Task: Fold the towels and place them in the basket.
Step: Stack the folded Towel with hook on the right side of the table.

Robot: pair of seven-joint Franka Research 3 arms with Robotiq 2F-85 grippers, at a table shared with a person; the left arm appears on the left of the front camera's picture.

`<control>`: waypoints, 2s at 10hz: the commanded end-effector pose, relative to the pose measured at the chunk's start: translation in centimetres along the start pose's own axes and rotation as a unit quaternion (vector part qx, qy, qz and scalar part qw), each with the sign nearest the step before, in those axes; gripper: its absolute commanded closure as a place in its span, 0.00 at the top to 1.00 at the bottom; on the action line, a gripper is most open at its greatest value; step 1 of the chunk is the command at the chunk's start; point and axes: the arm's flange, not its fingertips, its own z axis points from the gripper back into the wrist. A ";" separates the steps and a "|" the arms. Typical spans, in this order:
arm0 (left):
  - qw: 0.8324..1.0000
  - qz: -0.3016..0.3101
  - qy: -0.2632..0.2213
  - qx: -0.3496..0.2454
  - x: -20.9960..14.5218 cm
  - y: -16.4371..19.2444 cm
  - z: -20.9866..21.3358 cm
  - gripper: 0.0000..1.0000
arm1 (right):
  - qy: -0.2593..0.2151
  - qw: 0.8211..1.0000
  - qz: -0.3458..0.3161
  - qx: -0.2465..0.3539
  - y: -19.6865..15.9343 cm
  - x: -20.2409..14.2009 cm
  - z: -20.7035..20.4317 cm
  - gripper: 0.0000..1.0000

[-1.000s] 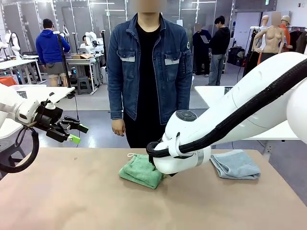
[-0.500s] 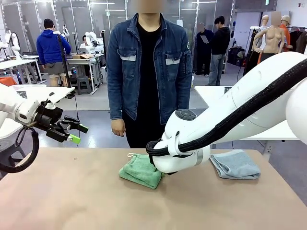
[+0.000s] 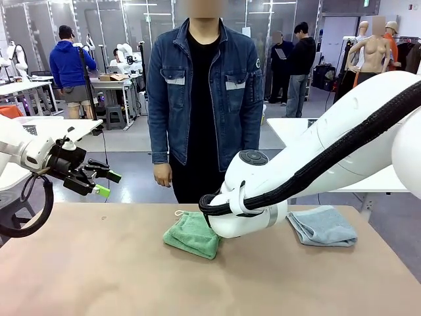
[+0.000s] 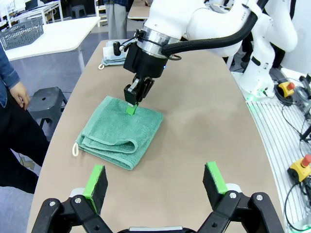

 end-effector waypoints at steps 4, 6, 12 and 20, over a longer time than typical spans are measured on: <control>1.000 -0.001 0.000 0.001 0.1 0.0 0.1 1.00 | 0.000 1.000 0.000 0.000 0.0 0.0 0.0 0.00; 1.000 -0.001 0.000 0.001 0.1 0.0 0.1 1.00 | 0.000 1.000 0.000 0.000 0.0 0.0 0.0 0.00; 1.000 -0.001 0.000 0.001 0.1 0.0 0.1 1.00 | -0.033 0.988 0.142 0.050 -4.7 8.9 7.8 0.05; 1.000 -0.001 0.000 0.001 0.1 0.0 0.1 1.00 | -0.054 0.954 0.288 0.058 -15.3 23.5 13.2 0.05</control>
